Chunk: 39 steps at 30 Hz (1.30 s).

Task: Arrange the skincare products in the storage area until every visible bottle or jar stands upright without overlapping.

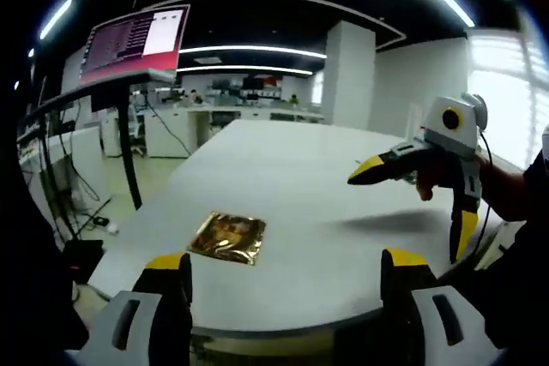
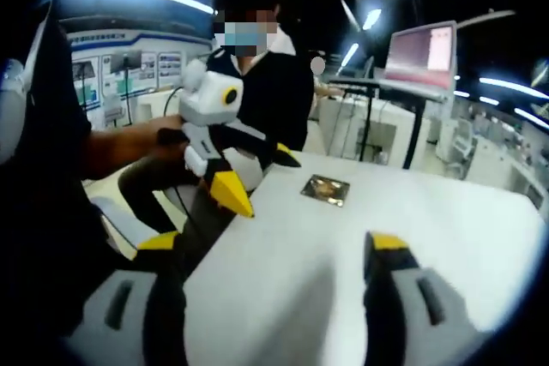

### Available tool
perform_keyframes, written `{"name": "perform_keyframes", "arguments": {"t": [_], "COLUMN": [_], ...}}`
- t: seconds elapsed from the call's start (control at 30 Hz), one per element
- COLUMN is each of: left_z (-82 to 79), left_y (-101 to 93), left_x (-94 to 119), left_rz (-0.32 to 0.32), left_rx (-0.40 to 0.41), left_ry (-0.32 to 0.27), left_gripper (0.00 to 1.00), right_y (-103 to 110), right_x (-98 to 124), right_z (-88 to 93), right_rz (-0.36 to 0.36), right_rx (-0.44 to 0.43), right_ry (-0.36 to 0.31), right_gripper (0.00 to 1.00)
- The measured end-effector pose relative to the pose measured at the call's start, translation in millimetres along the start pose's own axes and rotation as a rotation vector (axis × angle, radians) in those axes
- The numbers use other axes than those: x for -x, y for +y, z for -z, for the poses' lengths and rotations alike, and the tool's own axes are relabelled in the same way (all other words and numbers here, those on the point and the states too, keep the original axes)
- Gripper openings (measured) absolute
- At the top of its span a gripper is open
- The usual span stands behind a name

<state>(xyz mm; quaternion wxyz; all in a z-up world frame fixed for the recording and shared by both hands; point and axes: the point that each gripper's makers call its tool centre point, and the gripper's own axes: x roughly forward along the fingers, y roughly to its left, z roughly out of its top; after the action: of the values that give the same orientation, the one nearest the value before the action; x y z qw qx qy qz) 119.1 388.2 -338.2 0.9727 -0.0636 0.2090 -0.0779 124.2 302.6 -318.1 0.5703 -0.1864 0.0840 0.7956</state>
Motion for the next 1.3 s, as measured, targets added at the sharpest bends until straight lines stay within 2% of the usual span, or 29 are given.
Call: {"name": "perform_keyframes", "arguments": {"t": [0.13, 0.23, 0.3, 0.53, 0.7, 1.0, 1.3], "left_z": [-5.4, -7.4, -8.8, -3.5, -3.2, 0.8, 3.0], "left_y": [4.6, 3.3, 3.3, 7.1, 6.8, 12.5, 23.2], "left_x": [-2, -4, -6, -12, -15, -16, -19], "left_rz": [0.015, 0.051, 0.058, 0.051, 0.081, 0.080, 0.082], "left_rx": [0.025, 0.062, 0.072, 0.030, 0.048, 0.008, 0.003], "left_ry": [-0.006, -0.006, -0.007, 0.050, 0.065, 0.108, 0.142], "left_gripper": [0.90, 0.83, 0.83, 0.81, 0.74, 0.68, 0.57], "right_y": [2, 3, 3, 5, 4, 0, -6], "right_x": [-8, -12, -15, -27, -34, -47, -54], "right_z": [0.3, 0.7, 0.6, 1.1, 1.5, 0.0, -1.4], "right_rz": [-0.020, -0.031, -0.038, -0.060, -0.075, -0.106, -0.120], "right_rx": [-0.008, -0.015, -0.019, -0.021, -0.027, -0.096, -0.149], "right_ry": [0.002, 0.000, -0.001, 0.012, 0.014, -0.007, -0.025], "right_gripper": [0.85, 0.85, 0.85, 0.84, 0.82, 0.80, 0.78]}}
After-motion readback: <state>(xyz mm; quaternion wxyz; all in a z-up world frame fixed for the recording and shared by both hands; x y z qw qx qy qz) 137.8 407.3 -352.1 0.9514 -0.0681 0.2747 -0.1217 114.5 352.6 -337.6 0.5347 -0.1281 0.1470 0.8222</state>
